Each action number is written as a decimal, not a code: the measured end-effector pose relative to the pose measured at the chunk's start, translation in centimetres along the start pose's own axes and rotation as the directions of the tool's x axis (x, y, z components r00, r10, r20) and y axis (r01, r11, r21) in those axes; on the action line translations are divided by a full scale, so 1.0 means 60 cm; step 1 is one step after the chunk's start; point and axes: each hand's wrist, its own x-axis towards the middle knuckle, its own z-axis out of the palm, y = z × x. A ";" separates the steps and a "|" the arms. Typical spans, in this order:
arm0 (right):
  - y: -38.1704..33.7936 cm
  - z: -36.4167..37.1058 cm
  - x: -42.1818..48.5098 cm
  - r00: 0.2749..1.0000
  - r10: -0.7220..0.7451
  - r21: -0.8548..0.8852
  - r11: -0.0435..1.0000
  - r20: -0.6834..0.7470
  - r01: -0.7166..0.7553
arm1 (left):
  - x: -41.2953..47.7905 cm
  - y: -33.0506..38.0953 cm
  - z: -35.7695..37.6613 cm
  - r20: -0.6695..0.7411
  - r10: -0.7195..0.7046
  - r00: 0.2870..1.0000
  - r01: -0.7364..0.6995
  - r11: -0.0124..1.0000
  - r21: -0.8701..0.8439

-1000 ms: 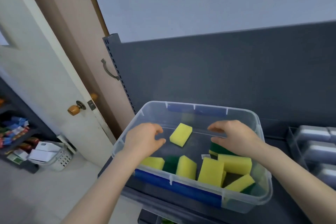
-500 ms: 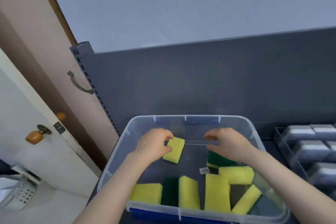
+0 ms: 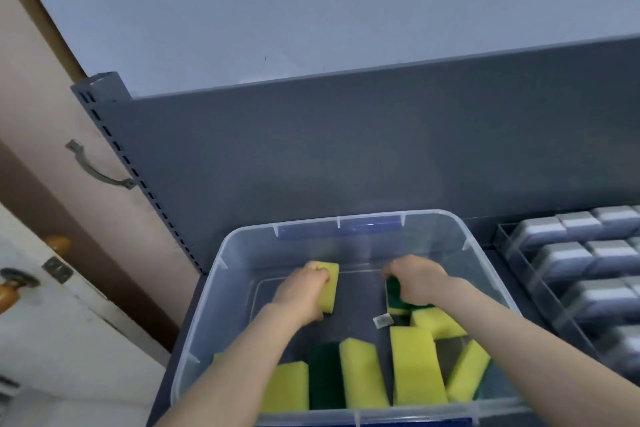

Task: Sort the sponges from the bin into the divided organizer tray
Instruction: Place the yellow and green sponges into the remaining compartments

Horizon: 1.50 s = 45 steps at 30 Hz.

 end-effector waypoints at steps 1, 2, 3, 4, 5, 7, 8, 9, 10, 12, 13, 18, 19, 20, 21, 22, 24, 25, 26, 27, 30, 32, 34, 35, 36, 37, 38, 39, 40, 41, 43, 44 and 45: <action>-0.002 0.008 0.001 1.000 0.003 -0.018 1.000 0.021 -0.003 | -0.001 0.006 0.004 -0.009 0.001 1.000 -0.001 1.000 0.001; -0.004 0.014 0.001 0.999 0.004 -0.037 0.999 0.033 -0.003 | -0.002 0.011 0.007 -0.012 -0.004 1.000 0.004 1.000 -0.006; -0.006 0.017 0.002 0.999 0.007 -0.054 0.999 0.036 -0.005 | -0.003 0.016 0.009 -0.012 -0.011 1.000 0.011 1.000 -0.012; -0.007 0.018 0.003 0.999 0.010 -0.065 0.998 0.033 -0.008 | -0.002 0.020 0.010 -0.015 -0.019 1.000 0.019 1.000 -0.015; -0.007 0.018 0.004 0.999 0.015 -0.072 0.997 0.029 -0.013 | -0.002 0.022 0.010 -0.020 -0.027 0.999 0.027 1.000 -0.016; -0.006 0.019 0.005 0.999 0.023 -0.086 0.996 0.023 -0.021 | -0.001 0.024 0.007 -0.034 -0.033 0.999 0.033 0.999 -0.015; -0.005 0.021 0.006 0.999 0.025 -0.089 0.996 0.020 -0.024 | 0.000 0.025 0.006 -0.038 -0.030 0.999 0.029 0.999 -0.017; -0.004 0.023 0.006 0.999 0.030 -0.088 0.996 0.019 -0.028 | 0.000 0.025 0.006 -0.041 -0.027 0.999 0.026 0.999 -0.023; -0.003 0.025 0.007 0.999 0.036 -0.083 0.996 0.017 -0.034 | 0.000 0.024 0.006 -0.044 -0.028 0.999 0.027 0.999 -0.033; -0.003 0.026 0.009 0.999 0.045 -0.074 0.996 0.014 -0.044 | 0.001 0.023 0.002 -0.055 -0.033 0.998 0.030 0.999 -0.045; -0.003 0.026 0.011 0.999 0.047 -0.068 0.997 0.015 -0.046 | 0.002 0.022 0.000 -0.066 -0.032 0.997 0.029 0.998 -0.049; -0.001 0.020 0.016 0.995 0.008 -0.015 1.000 -0.100 -0.010 | 0.001 0.021 -0.016 -0.172 -0.049 0.984 0.024 0.989 -0.147; 0.000 0.016 0.018 0.987 -0.002 0.017 1.000 -0.158 0.004 | 0.000 0.019 -0.020 -0.218 -0.059 0.974 0.020 0.984 -0.176; 0.001 0.012 0.019 0.977 -0.005 0.061 0.998 -0.215 0.018 | -0.001 0.017 -0.023 -0.272 -0.071 0.960 0.016 0.979 -0.201; 0.002 0.008 0.020 0.963 -0.003 0.106 0.994 -0.270 0.033 | -0.003 0.014 -0.027 -0.329 -0.088 0.940 0.014 0.975 -0.220; 0.003 0.004 0.021 0.947 0.001 0.141 0.989 -0.323 0.047 | -0.004 0.012 -0.031 -0.380 -0.105 0.919 0.014 0.972 -0.234; 0.004 -0.002 0.023 0.914 0.012 0.192 0.979 -0.406 0.072 | -0.006 0.008 -0.040 -0.447 -0.130 0.885 0.012 0.966 -0.257; 0.005 -0.003 0.024 0.901 0.018 0.216 0.973 -0.433 0.084 | -0.008 0.007 -0.045 -0.463 -0.131 0.877 0.001 0.963 -0.271; 0.004 -0.005 0.025 0.891 0.022 0.234 0.967 -0.453 0.096 | -0.010 0.007 -0.050 -0.468 -0.126 0.875 -0.017 0.957 -0.291; 0.004 -0.006 0.025 0.884 0.023 0.247 0.963 -0.467 0.105 | -0.011 0.007 -0.054 -0.465 -0.122 0.877 -0.035 0.948 -0.315; 0.006 -0.010 0.023 0.868 0.037 0.270 0.956 -0.494 0.112 | -0.013 0.011 -0.062 -0.435 -0.117 0.893 -0.063 0.924 -0.378; 0.008 -0.013 0.019 0.857 0.062 0.290 0.951 -0.512 0.105 | -0.015 0.013 -0.063 -0.431 -0.105 0.896 -0.077 0.921 -0.383; 0.012 -0.016 0.016 0.838 0.091 0.341 0.933 -0.538 0.118 | -0.015 0.014 -0.064 -0.448 -0.093 0.889 -0.087 0.927 -0.364; 0.013 -0.017 0.013 0.824 0.111 0.376 0.917 -0.556 0.130 | -0.016 0.015 -0.065 -0.463 -0.086 0.882 -0.097 0.929 -0.357; 0.013 -0.020 0.010 0.808 0.130 0.407 0.902 -0.574 0.144 | -0.017 0.015 -0.068 -0.481 -0.080 0.873 -0.109 0.930 -0.352; 0.013 -0.023 0.007 0.794 0.145 0.429 0.890 -0.590 0.157 | -0.018 0.015 -0.071 -0.499 -0.076 0.863 -0.121 0.929 -0.351; 0.014 -0.026 0.004 0.783 0.159 0.448 0.879 -0.601 0.166 | -0.018 0.015 -0.075 -0.517 -0.076 0.853 -0.132 0.926 -0.355; 0.014 -0.031 0.000 0.775 0.178 0.473 0.864 -0.606 0.171 | -0.019 0.014 -0.079 -0.533 -0.080 0.842 -0.143 0.920 -0.364; 0.016 -0.036 -0.005 0.770 0.206 0.507 0.844 -0.605 0.173 | -0.021 0.014 -0.083 -0.548 -0.086 0.832 -0.153 0.914 -0.377; 0.019 -0.043 -0.012 0.763 0.241 0.548 0.818 -0.600 0.173 | -0.023 0.014 -0.087 -0.560 -0.092 0.823 -0.164 0.906 -0.390; 0.023 -0.056 -0.031 0.730 0.313 0.617 0.765 -0.607 0.185 | -0.030 0.014 -0.095 -0.577 -0.092 0.812 -0.192 0.891 -0.412; 0.024 -0.061 -0.044 0.705 0.347 0.638 0.746 -0.619 0.193 | -0.034 0.016 -0.100 -0.585 -0.088 0.806 -0.208 0.883 -0.420; 0.024 -0.065 -0.058 0.677 0.378 0.652 0.731 -0.631 0.200 | -0.039 0.018 -0.104 -0.595 -0.081 0.800 -0.227 0.877 -0.424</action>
